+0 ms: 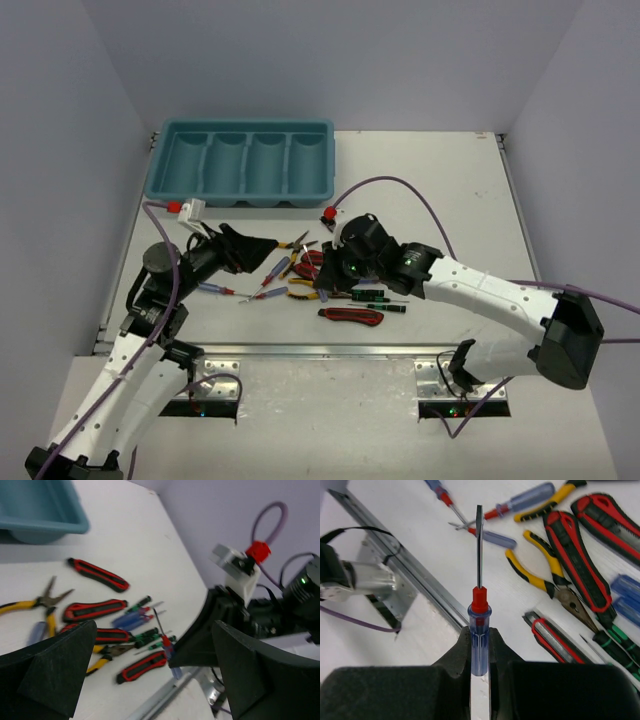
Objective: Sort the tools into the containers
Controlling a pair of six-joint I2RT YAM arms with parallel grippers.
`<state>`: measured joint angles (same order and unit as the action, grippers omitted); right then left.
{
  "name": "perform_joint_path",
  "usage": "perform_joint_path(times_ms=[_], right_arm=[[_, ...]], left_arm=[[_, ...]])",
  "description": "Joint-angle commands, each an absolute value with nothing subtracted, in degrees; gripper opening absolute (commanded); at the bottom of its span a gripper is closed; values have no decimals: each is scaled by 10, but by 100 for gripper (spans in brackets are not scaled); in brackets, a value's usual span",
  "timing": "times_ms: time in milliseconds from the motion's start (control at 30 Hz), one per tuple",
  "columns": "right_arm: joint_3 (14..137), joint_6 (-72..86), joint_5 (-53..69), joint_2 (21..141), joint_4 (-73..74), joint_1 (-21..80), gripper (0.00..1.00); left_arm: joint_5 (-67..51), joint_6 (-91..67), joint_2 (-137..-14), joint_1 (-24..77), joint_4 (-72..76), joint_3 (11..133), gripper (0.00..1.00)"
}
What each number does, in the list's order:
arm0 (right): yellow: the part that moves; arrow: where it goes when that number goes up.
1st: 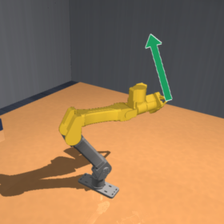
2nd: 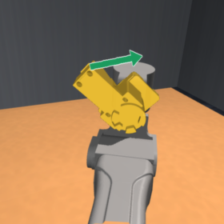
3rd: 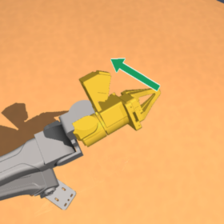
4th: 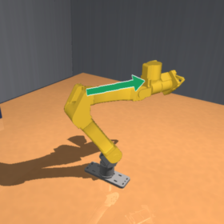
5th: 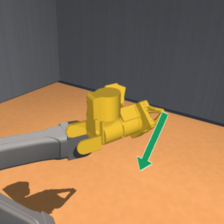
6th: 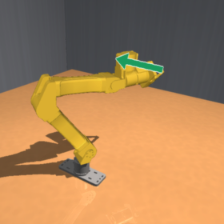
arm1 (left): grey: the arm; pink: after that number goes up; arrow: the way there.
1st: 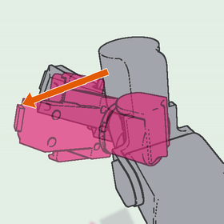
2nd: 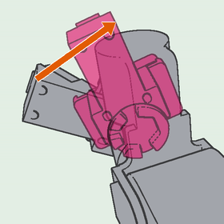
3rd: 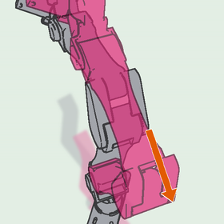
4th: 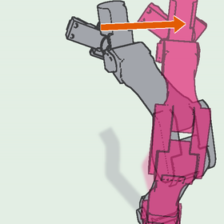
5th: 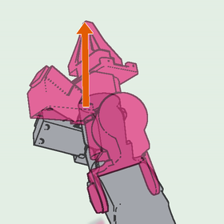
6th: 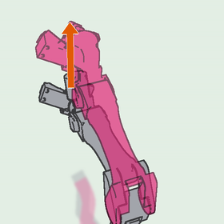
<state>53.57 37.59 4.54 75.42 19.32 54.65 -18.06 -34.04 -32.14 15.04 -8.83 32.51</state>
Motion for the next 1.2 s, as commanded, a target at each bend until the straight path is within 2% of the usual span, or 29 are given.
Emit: perform_joint_path(times_ms=[0,67,267,467,533,567,600,633,700,733,833,867,1000,1100,1167], right_arm=[[530,358,130,716,64,539,0],[531,361,130,707,43,539,0],[542,365,169,709,4,539,0],[541,368,192,715,-34,539,0],[545,369,192,720,-39,539,0],[546,369,190,721,-40,539,0],[551,368,184,725,-36,539,0],[554,367,184,728,-34,539,0],[562,366,180,735,-32,539,0],[565,366,181,739,-32,539,0],[572,364,180,747,-31,540,2],[571,362,172,748,-31,538,18],[555,367,135,735,-18,526,96],[546,364,77,710,33,509,99],[536,354,10,681,75,495,99]], left_arm=[[-367,-482,-325,161,189,276,96],[-359,-479,-335,164,188,280,93],[-340,-484,-386,186,195,286,68],[-322,-481,-410,197,186,300,49],[-322,-482,-418,203,190,302,38],[-322,-482,-421,206,193,303,37],[-322,-482,-425,213,197,306,28],[-322,-482,-427,218,199,307,27],[-317,-480,-436,227,197,313,5],[-316,-477,-439,229,196,316,0],[-305,-464,-449,230,176,333,0],[-294,-453,-453,231,157,347,0],[-214,-400,-493,232,37,419,0],[-107,-351,-560,231,-101,507,0],[25,-324,-616,230,-179,573,0]])
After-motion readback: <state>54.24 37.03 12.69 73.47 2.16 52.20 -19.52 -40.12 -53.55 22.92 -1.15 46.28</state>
